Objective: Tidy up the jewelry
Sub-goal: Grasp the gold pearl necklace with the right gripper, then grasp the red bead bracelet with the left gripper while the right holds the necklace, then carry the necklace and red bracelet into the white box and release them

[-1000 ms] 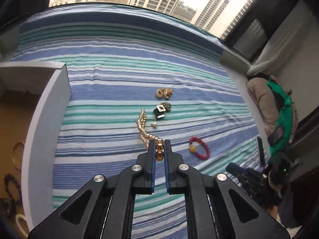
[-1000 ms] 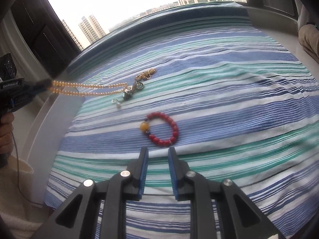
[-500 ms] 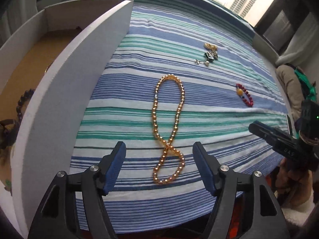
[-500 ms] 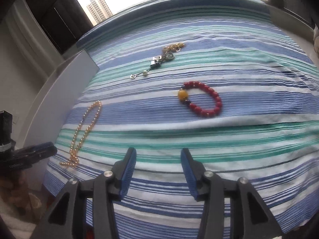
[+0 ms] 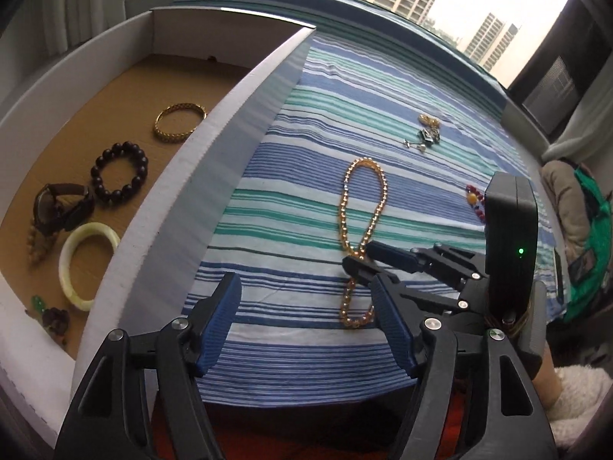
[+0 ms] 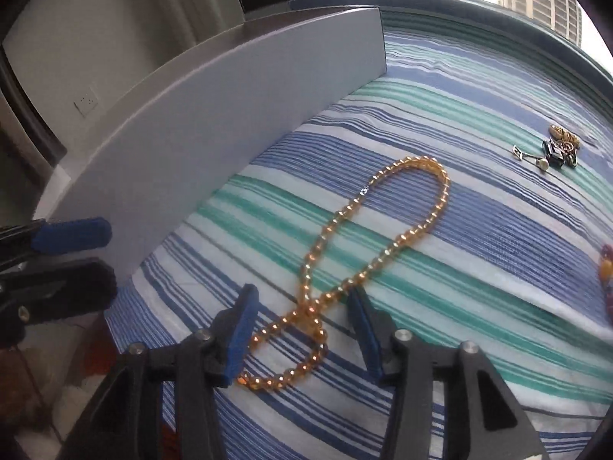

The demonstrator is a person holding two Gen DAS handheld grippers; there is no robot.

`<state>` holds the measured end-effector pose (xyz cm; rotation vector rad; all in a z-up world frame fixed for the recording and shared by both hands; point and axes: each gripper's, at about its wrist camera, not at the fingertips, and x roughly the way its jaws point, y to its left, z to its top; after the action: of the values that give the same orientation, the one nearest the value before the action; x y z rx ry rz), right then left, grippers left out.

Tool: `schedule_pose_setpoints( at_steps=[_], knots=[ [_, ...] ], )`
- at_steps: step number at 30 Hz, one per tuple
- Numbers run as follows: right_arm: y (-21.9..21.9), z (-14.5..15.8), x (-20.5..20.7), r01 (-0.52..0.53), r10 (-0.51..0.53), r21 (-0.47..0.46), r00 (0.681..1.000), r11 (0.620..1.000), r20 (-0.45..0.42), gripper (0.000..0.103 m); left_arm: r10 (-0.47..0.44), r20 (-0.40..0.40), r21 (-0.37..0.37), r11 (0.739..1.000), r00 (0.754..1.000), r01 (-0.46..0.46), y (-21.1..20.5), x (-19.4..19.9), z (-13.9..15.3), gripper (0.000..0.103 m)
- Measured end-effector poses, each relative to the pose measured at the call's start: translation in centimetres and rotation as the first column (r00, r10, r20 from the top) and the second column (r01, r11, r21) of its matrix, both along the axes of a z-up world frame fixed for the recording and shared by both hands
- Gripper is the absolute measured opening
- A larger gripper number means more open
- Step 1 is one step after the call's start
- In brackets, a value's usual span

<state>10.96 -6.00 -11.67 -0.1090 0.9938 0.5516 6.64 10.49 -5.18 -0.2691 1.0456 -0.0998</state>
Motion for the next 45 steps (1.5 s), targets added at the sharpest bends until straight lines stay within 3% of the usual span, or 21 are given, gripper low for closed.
schedule_pose_setpoints(
  at_steps=[1,2,8,13,17,24,30,33,34,35,36,37,40,45],
  knots=[
    [0.1,0.0,-0.1,0.004,-0.003,-0.025,1.000,1.000,0.012,0.016,-0.002,-0.002,0.003,1.000,1.000,0.002,-0.1,0.1,0.0,0.072],
    [-0.1,-0.1,-0.1,0.001,-0.001,-0.039,1.000,0.999,0.011,0.008,-0.003,-0.004,0.009,1.000,1.000,0.003,-0.1,0.1,-0.1,0.072],
    [-5.9,1.5,-1.6,0.064,-0.064,0.005,0.998,0.998,0.003,0.008,-0.023,-0.034,0.041,0.999,0.999,0.025,-1.6,1.2,-0.8,0.072],
    [-13.4,3.8,-3.9,0.207,-0.209,0.037,0.977,0.978,0.050,0.008,-0.096,-0.082,0.041,0.994,0.992,0.100,-5.4,3.6,-1.6,0.072],
    [-19.9,5.4,-5.6,0.359,-0.365,0.077,0.927,0.930,0.089,0.008,-0.188,-0.098,0.049,0.980,0.977,0.193,-10.1,6.4,-1.6,0.072],
    [-28.8,7.9,-7.7,0.567,-0.583,0.138,0.793,0.812,0.174,0.008,-0.324,-0.078,0.034,0.944,0.943,0.327,-20.4,13.4,-1.3,0.072],
    [-31.9,7.7,-8.7,0.612,-0.635,0.171,0.754,0.772,0.168,0.008,-0.335,-0.092,0.139,0.928,0.938,0.345,-28.0,17.7,-3.8,0.070],
    [-32.2,7.4,-9.0,0.615,-0.639,0.178,0.752,0.768,0.161,0.008,-0.334,-0.109,0.169,0.922,0.936,0.348,-30.1,18.2,-4.9,0.063],
    [-32.3,7.3,-9.1,0.616,-0.641,0.180,0.752,0.767,0.156,0.008,-0.340,-0.116,0.183,0.916,0.933,0.357,-30.6,18.1,-5.3,0.048],
    [-32.3,7.1,-9.2,0.618,-0.643,0.182,0.751,0.765,0.151,0.008,-0.351,-0.127,0.197,0.908,0.928,0.370,-31.0,17.9,-5.6,0.024],
    [-32.4,7.0,-9.3,0.621,-0.646,0.184,0.750,0.762,0.145,0.008,-0.354,-0.108,0.235,0.899,0.929,0.370,-31.3,17.5,-5.5,0.015],
    [-32.5,6.9,-9.3,0.622,-0.647,0.187,0.749,0.760,0.140,0.008,-0.363,-0.109,0.246,0.892,0.925,0.379,-31.1,17.3,-5.6,0.016],
    [-32.8,7.2,-9.2,0.619,-0.647,0.201,0.751,0.759,0.130,0.008,-0.356,-0.112,0.156,0.916,0.928,0.370,-28.9,16.7,-4.7,0.015],
    [-32.4,9.4,-8.2,0.566,-0.606,0.237,0.780,0.790,0.156,0.008,-0.326,-0.033,0.049,0.944,0.945,0.327,-23.1,14.6,0.4,0.015]
  ],
)
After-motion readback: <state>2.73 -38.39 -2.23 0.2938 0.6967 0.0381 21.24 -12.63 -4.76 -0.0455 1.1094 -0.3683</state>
